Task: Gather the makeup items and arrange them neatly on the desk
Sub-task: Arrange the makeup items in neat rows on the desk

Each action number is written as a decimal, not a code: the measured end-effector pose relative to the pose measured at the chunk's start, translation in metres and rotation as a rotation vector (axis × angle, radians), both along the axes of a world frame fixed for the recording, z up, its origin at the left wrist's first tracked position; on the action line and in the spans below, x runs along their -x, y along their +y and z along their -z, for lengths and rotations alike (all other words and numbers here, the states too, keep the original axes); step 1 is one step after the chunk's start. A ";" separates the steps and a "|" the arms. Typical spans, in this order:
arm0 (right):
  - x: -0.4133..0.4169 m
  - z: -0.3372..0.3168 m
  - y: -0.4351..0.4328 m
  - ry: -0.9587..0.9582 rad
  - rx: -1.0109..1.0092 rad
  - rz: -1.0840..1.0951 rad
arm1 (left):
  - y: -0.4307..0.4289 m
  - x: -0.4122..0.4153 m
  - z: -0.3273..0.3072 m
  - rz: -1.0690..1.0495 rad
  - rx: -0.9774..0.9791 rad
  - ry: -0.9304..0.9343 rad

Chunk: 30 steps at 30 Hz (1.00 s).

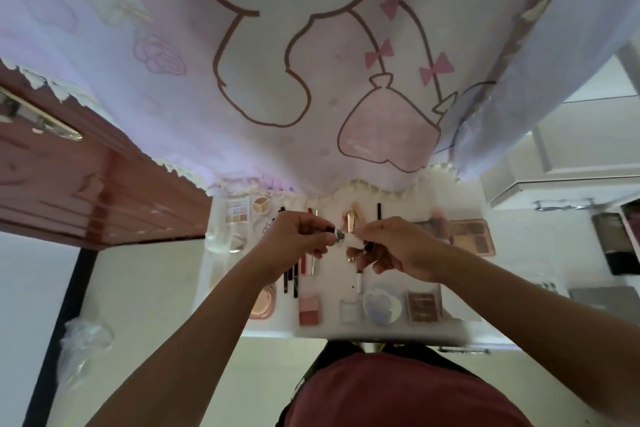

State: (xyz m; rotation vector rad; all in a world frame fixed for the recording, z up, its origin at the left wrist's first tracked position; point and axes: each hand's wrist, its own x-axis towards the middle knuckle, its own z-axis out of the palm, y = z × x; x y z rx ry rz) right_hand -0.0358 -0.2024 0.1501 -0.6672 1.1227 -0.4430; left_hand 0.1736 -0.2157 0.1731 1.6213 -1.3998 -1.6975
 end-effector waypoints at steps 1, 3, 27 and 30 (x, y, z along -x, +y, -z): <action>-0.002 0.000 -0.001 0.008 -0.004 -0.002 | -0.003 -0.002 0.000 0.008 -0.002 0.001; -0.005 0.000 -0.001 0.048 0.049 -0.026 | -0.008 -0.007 -0.001 0.028 -0.008 0.000; -0.054 0.038 0.007 0.782 0.455 -0.032 | -0.069 -0.042 0.049 0.230 -0.082 -0.104; -0.056 0.052 0.008 0.790 0.435 -0.015 | -0.079 -0.039 0.063 0.240 -0.098 -0.098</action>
